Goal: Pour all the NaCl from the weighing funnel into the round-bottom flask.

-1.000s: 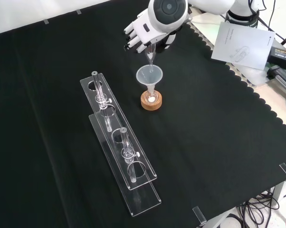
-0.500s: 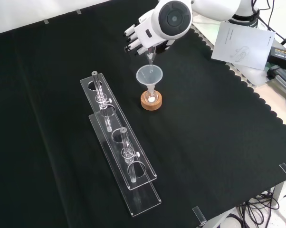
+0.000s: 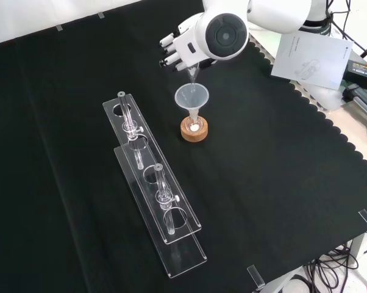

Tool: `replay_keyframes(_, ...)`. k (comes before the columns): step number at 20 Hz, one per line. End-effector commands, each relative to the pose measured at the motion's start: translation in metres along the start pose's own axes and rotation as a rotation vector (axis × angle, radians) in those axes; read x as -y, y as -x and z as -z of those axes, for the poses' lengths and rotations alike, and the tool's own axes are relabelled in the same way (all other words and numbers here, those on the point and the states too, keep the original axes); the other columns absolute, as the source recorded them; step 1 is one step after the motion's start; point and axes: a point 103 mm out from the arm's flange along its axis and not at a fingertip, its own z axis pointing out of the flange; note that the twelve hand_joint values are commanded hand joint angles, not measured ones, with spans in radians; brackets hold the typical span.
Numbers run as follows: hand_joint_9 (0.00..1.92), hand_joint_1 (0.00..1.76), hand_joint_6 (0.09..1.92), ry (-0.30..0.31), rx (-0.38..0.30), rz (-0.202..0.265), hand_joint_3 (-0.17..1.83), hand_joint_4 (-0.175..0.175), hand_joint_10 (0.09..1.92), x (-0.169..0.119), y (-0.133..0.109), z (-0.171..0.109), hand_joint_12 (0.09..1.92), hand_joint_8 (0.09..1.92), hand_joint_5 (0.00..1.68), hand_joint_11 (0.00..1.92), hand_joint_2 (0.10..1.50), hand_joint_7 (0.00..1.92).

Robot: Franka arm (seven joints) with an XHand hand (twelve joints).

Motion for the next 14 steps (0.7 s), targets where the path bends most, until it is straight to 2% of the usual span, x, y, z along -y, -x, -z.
replay_keyframes(1,0.88,1.09,0.94,-0.017,0.045,-0.017,0.76,0.175,0.35,-0.002,0.0016,0.0018,1.1,0.66,1.15,0.71,0.66,0.46)
replay_keyframes(9,0.87,1.09,0.94,-0.013,0.035,-0.017,0.76,0.175,0.35,-0.0013,0.0014,0.0032,1.09,0.66,1.15,0.72,0.66,0.46)
replay_keyframes(14,0.86,1.09,0.94,0.01,-0.041,-0.012,0.76,0.175,0.35,-0.0003,0.005,-0.0028,1.09,0.66,1.15,0.72,0.66,0.45)
